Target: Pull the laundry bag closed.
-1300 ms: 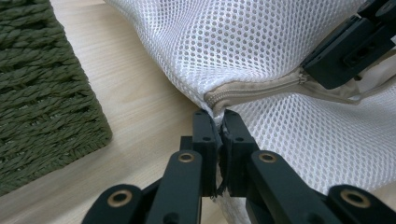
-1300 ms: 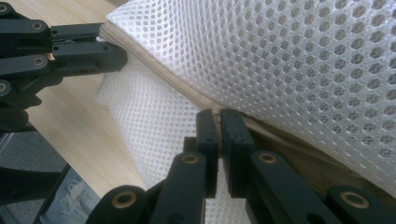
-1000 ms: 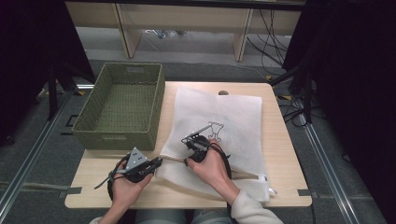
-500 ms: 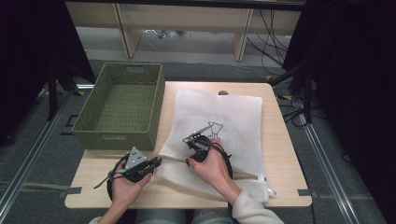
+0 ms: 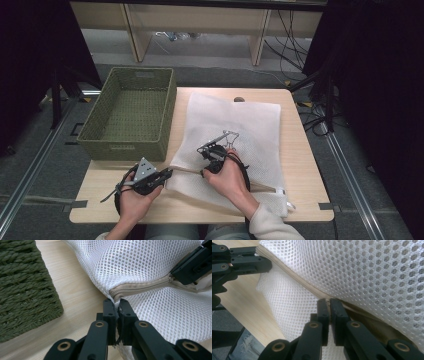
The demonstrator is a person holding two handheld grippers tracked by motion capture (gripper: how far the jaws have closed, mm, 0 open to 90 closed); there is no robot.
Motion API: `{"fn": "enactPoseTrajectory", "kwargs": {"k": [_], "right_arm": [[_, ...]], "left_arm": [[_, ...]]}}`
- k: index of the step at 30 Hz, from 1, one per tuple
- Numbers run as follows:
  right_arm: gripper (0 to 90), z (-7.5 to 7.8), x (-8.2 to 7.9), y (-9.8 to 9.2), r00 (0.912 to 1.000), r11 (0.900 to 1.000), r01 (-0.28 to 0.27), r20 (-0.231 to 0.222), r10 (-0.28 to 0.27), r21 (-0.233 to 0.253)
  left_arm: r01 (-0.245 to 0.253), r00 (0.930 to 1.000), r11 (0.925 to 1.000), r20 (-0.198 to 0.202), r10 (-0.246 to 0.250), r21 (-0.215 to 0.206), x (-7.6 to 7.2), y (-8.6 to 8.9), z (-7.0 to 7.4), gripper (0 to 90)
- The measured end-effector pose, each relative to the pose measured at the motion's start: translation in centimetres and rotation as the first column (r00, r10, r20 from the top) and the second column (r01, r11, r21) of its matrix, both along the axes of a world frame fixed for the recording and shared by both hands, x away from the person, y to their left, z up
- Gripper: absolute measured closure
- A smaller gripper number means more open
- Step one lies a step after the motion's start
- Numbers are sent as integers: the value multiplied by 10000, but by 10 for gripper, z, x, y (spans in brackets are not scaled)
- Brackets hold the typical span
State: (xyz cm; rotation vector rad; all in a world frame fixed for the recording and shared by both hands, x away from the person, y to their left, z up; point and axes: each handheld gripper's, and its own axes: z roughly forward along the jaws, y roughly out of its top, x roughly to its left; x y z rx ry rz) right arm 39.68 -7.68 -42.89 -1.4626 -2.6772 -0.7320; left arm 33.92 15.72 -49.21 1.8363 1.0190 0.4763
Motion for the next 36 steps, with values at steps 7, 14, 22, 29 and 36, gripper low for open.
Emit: {"fn": "enactPoseTrajectory", "kwargs": {"k": [7,14,22,29,36], "right_arm": [[872,1,0,0,9999,9999,-47,-100,49,128],[872,1,-1,0,9999,9999,-81,-62,81,126],[872,0,-1,0,10000,9999,26,3,-26,127],[872,0,-3,0,9977,9982,542,-391,-553,-272],[872,0,-2,-3,9998,9997,204,-18,-204,-93]], "left_arm": [[-2,10000,10000,-6,2,-48,0,0,-1,846],[-22,10000,9999,-12,21,-131,1,0,-1,846],[102,9999,9999,59,-102,-36,1,2,-2,846],[-74,10000,9999,-37,74,-105,1,1,-3,846],[-97,9999,9999,-49,97,-87,1,1,-3,846]]}}
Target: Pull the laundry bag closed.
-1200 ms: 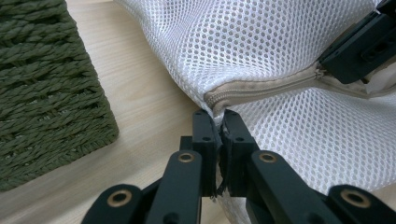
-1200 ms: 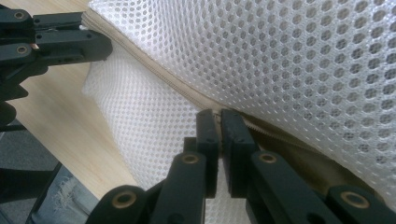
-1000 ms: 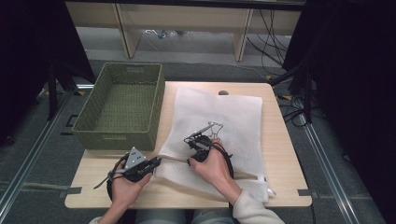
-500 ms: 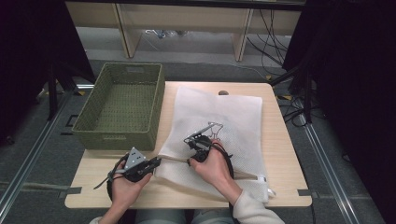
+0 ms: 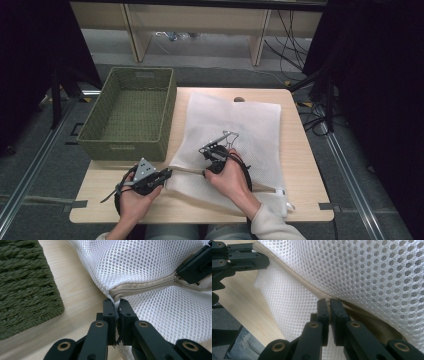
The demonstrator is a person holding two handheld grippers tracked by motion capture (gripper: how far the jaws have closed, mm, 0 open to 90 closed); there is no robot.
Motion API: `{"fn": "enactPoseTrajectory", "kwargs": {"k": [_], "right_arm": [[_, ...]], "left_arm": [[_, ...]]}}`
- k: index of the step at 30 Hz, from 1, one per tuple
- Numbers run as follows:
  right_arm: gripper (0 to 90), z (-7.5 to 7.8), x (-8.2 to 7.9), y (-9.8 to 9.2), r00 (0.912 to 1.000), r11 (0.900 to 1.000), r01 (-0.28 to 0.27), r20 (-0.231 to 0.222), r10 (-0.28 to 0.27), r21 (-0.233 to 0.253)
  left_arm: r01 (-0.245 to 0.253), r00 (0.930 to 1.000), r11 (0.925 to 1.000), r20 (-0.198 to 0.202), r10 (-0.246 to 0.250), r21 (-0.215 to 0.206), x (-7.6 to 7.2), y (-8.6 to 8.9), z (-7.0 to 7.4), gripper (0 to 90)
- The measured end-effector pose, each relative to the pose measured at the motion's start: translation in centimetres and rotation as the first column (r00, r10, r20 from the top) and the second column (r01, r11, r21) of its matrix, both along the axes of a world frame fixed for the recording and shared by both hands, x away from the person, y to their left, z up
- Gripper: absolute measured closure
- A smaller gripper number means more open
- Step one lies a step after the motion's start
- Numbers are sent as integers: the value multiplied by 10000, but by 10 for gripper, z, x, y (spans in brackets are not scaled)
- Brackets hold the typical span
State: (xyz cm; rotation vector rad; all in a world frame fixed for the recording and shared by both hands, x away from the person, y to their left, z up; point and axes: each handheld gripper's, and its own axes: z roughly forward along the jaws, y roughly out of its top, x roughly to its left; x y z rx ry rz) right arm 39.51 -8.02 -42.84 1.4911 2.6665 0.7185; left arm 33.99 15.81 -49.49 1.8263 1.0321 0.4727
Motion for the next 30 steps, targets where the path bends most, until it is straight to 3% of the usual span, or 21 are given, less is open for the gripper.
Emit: {"fn": "enactPoseTrajectory", "kwargs": {"k": [7,10,11,24,26,30], "right_arm": [[872,0,0,-1,9999,9998,-103,-97,104,146],[872,0,0,-1,9999,10000,0,-124,0,27],[872,0,0,-1,9999,9997,83,-135,-86,-232],[872,1,0,-5,9999,10000,-24,-166,25,58],[872,1,0,-5,9997,9992,162,-203,-169,-352],[872,2,0,-6,9997,9996,184,-183,-188,-229]], "left_arm": [[30,10000,10000,31,-30,-77,0,0,0,846],[58,10000,10000,47,-58,-30,0,0,0,846],[66,10000,10000,51,-66,74,0,1,0,846],[22,10000,10000,25,-21,-44,0,0,0,846],[27,10000,10000,33,-26,-38,0,0,0,845],[8,10000,10000,28,-8,-48,0,0,0,845]]}}
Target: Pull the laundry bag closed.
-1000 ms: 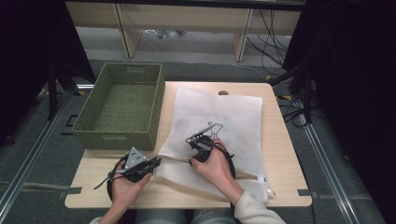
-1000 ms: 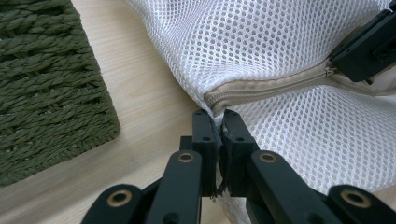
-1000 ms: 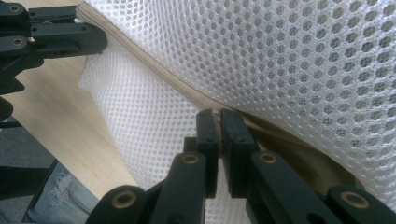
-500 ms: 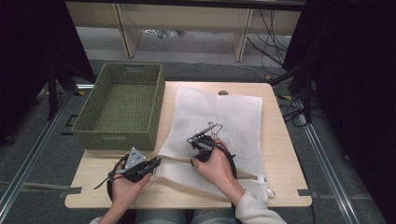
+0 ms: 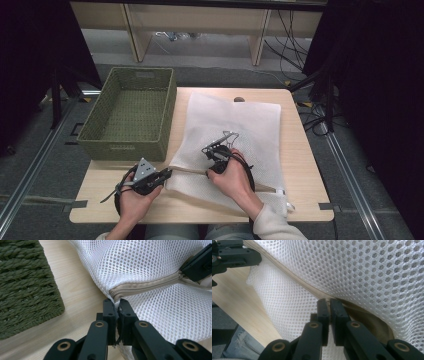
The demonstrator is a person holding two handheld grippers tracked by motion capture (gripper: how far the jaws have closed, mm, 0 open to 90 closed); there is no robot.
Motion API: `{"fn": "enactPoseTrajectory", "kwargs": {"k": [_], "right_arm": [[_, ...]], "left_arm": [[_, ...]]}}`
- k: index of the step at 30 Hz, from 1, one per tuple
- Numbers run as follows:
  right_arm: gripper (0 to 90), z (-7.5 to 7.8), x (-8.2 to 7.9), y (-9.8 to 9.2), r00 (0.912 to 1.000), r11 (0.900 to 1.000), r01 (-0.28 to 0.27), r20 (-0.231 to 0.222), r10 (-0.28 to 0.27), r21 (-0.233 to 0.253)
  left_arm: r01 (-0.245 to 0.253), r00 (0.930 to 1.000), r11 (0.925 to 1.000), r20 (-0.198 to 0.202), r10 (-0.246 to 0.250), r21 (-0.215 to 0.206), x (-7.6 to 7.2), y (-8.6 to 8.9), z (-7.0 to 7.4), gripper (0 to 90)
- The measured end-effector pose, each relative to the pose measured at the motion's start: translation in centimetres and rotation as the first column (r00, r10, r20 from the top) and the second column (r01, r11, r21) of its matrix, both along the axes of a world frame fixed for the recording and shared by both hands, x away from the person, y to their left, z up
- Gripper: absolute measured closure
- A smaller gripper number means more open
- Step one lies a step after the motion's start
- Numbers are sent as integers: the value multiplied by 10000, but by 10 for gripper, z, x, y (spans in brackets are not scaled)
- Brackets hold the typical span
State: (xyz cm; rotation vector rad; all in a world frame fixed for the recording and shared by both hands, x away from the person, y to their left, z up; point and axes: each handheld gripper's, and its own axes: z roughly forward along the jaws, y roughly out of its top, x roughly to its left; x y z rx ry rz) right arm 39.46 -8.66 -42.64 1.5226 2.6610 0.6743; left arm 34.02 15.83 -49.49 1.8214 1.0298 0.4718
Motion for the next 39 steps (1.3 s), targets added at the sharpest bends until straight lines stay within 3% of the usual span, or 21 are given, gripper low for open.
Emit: {"fn": "enactPoseTrajectory", "kwargs": {"k": [8,10,11,14,22,23,31,32,35,39], "right_arm": [[872,0,0,-1,10000,10000,-24,25,24,-12],[872,1,-1,0,9994,9995,264,-231,-267,-154],[872,0,0,-2,10000,9996,70,15,-70,-272],[872,0,1,-5,10000,10000,-19,57,19,-82],[873,1,0,-7,10000,9999,-40,32,40,-115],[873,1,0,-7,10000,9996,64,-72,-66,-267],[872,3,-1,-8,9997,9995,234,-62,-236,-225],[873,3,-2,-8,9991,9992,357,-224,-360,-152],[873,2,0,-11,10000,9994,61,36,-60,-346],[872,3,-1,-12,9996,9994,263,-86,-265,-212]], "left_arm": [[81,9999,9999,62,-81,81,0,1,0,845],[74,10000,9999,59,-75,68,0,1,0,845],[70,10000,10000,68,-70,64,0,1,0,845],[68,9999,9999,75,-68,105,0,1,0,845],[48,10000,9999,59,-49,111,0,1,0,846],[39,10000,9999,68,-39,111,0,1,0,846],[47,9999,9999,92,-48,126,0,1,0,845],[46,9999,9999,91,-47,126,0,1,1,845],[36,10000,9999,77,-37,96,0,1,0,845],[35,10000,9999,84,-36,125,0,1,1,845]]}}
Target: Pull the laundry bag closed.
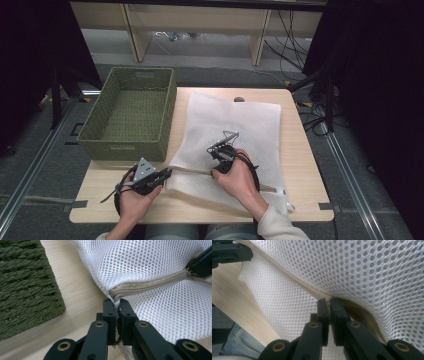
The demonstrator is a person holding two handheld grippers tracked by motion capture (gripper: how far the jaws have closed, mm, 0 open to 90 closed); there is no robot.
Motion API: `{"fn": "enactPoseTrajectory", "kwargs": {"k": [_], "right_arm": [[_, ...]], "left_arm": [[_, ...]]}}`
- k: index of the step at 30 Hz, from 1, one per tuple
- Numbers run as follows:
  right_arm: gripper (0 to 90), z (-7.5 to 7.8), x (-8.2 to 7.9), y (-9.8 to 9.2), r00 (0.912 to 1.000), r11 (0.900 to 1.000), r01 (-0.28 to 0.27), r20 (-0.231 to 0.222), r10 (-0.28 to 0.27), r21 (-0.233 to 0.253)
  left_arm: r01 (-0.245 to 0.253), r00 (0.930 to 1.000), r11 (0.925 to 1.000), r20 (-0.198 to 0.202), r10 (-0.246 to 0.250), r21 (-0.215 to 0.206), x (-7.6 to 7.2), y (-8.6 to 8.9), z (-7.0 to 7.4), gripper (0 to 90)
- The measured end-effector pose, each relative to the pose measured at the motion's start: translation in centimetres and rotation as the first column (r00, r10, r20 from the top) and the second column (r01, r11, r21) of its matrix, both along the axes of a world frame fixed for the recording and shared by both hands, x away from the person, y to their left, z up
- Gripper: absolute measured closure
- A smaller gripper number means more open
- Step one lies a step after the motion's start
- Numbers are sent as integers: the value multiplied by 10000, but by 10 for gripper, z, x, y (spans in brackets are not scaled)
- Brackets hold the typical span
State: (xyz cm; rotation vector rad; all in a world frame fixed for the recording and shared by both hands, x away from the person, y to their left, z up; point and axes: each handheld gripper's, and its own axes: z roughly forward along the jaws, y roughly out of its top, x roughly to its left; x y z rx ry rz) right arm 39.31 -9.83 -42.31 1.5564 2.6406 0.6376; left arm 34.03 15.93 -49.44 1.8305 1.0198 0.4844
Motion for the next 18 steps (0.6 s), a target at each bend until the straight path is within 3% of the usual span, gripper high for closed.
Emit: {"fn": "enactPoseTrajectory", "kwargs": {"k": [5,7,18], "right_arm": [[873,0,0,0,10000,10000,31,-35,-31,-42],[873,1,0,-1,10000,9995,91,-25,-92,-294],[873,1,-1,-3,10000,9998,19,58,-18,-198]], "left_arm": [[5,10000,10000,-19,-5,-17,0,0,0,845],[-61,10000,9999,-66,60,-84,0,0,0,845],[-59,9999,9999,-84,58,-81,0,0,0,846]]}}
